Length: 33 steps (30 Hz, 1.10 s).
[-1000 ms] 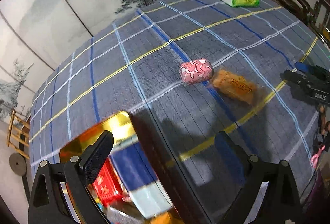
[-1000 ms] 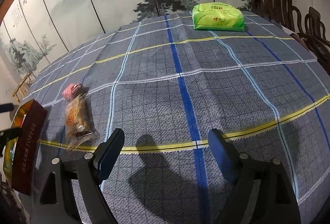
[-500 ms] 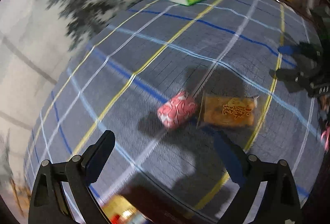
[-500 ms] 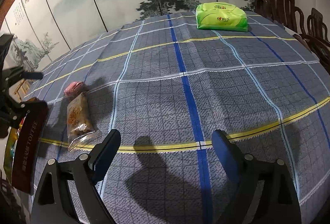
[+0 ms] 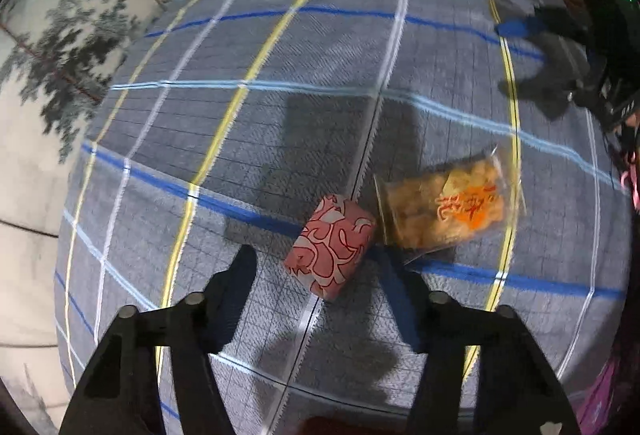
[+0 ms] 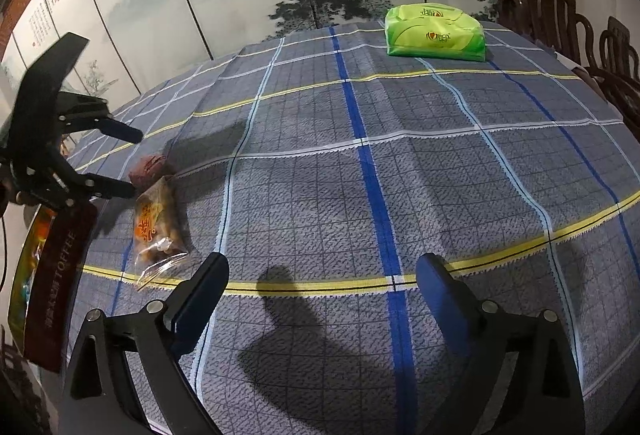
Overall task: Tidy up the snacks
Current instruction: 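Close the left gripper on the pink patterned cake packet, then lift the pink packet with the left gripper while the right gripper grasps the orange-printed snack bag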
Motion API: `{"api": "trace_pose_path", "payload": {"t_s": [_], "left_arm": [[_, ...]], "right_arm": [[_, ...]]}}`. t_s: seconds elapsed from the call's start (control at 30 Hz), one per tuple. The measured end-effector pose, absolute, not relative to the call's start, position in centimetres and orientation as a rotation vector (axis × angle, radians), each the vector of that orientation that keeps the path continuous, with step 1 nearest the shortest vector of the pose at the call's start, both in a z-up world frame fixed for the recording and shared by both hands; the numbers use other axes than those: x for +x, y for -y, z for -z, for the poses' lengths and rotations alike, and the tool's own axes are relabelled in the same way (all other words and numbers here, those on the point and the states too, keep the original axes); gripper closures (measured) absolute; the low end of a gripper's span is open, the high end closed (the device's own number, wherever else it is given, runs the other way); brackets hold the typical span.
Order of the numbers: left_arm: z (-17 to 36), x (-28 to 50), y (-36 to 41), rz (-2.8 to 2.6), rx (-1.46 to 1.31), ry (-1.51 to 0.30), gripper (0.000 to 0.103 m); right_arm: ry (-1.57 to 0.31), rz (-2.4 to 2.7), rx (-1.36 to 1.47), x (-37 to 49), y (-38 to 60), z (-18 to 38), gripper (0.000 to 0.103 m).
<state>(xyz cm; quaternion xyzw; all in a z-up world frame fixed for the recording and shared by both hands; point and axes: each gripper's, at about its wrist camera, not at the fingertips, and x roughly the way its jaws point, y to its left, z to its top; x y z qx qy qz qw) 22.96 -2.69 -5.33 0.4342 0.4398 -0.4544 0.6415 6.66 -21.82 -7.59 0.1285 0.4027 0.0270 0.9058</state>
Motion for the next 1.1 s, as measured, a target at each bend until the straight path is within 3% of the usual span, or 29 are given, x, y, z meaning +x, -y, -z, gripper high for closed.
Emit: {"api": "trace_pose_path", "payload": {"t_s": [0.07, 0.2, 0.47, 0.5, 0.57, 0.83, 1.0, 1.03, 1.1], "left_arm": [[6.0, 23.5, 2.7, 1.070, 0.990, -1.055, 0.069], [6.3, 25.1, 2.6, 1.110, 0.921, -1.123, 0.069], [6.2, 24.1, 3.3, 1.088, 0.916, -1.076, 0.061], [6.1, 24.3, 3.4, 1.078, 0.891, -1.099, 0.063], [6.3, 24.6, 3.5, 1.060, 0.817, -1.160, 0.076], [5.5, 21.7, 2.4, 0.793, 0.616, -1.171, 0.078], [2.3, 17.5, -0.6, 0.705, 0.324, -1.174, 0.078], [1.8, 16.6, -0.9, 0.691, 0.272, -1.167, 0.078], [1.2, 15.3, -1.9, 0.673, 0.200, -1.159, 0.078]], "right_arm": [[-0.832, -0.055, 0.264, 6.7, 21.8, 7.6, 0.008], [-0.837, -0.052, 0.255, 6.7, 21.7, 7.6, 0.007], [-0.845, -0.048, 0.239, 7.0, 21.4, 7.7, 0.006], [-0.845, -0.048, 0.239, 7.0, 21.3, 7.7, 0.006], [-0.845, -0.048, 0.240, 7.1, 21.3, 7.7, 0.006], [-0.841, -0.054, 0.250, 7.0, 21.4, 7.7, 0.005], [-0.824, -0.077, 0.288, 6.7, 22.0, 7.7, 0.005], [-0.819, -0.095, 0.301, 6.7, 22.1, 7.7, 0.006], [-0.789, -0.187, 0.317, 6.4, 22.1, 7.4, 0.018]]}}
